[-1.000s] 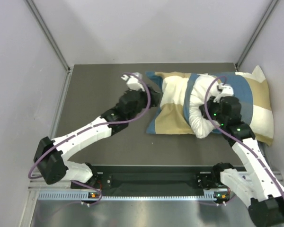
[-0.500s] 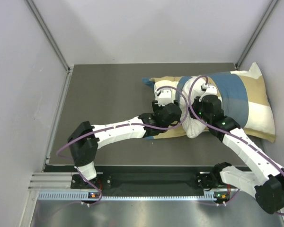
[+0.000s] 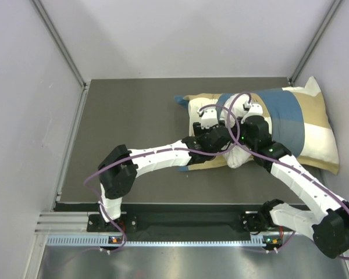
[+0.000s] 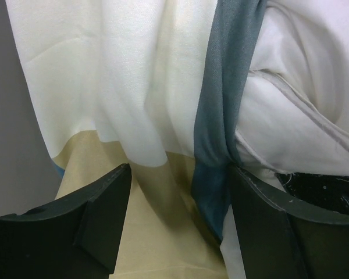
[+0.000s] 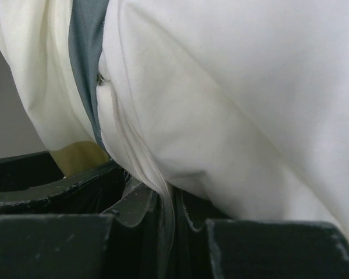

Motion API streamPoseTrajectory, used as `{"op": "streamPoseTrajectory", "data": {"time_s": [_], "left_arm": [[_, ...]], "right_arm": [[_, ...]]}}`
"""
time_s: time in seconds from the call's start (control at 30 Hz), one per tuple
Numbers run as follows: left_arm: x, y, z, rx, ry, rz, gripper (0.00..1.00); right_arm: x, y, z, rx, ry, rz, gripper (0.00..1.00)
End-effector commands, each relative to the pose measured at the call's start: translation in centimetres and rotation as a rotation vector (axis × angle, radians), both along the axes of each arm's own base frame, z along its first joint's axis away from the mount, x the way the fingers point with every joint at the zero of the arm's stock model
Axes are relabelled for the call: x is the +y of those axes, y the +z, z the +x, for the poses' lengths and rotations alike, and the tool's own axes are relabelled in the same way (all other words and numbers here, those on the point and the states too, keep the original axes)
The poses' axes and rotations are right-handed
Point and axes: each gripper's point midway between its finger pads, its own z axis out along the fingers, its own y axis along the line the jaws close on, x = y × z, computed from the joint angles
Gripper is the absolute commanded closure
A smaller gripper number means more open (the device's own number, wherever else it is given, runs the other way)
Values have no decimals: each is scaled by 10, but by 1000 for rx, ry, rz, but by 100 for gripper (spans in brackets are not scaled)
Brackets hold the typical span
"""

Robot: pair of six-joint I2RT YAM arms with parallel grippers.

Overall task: Remove the pillowcase from the pillow
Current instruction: Pull out the pillow

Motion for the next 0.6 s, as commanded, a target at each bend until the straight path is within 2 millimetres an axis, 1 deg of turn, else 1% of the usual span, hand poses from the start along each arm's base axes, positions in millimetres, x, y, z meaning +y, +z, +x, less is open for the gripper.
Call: {"op": "streamPoseTrajectory", "data": {"time_s": [0.0,0.03,0.07,0.17,0.2,0.23,0.37,0.47,0.57], "left_arm": [[-9,20,13,-53,39,-44,27],[-7,17,11,-51,42,-42,27],[-8,27,11,-69,39,-79,28],[-5,33,8,-77,28,-93,28],[-5,40,6,-82,21,-111,28],[-4,44,5,-82,17,-127,28],[-9,46,0,-57,-15,-166,28],[-10,41,-5,-34,-21,-181,28],[-10,51,-9,-39,-35,-229,28]], "right_arm": [[5,-12,-5,30,26,-23,100],[6,-12,-5,26,35,-24,100],[5,-13,-5,28,35,-28,100],[6,-16,-5,34,44,-39,100],[6,-17,-5,37,46,-40,100],[7,-18,-5,41,51,-41,100],[9,-19,-4,41,56,-37,100],[9,-17,-4,39,59,-34,100],[9,-18,-5,41,58,-35,100]]}}
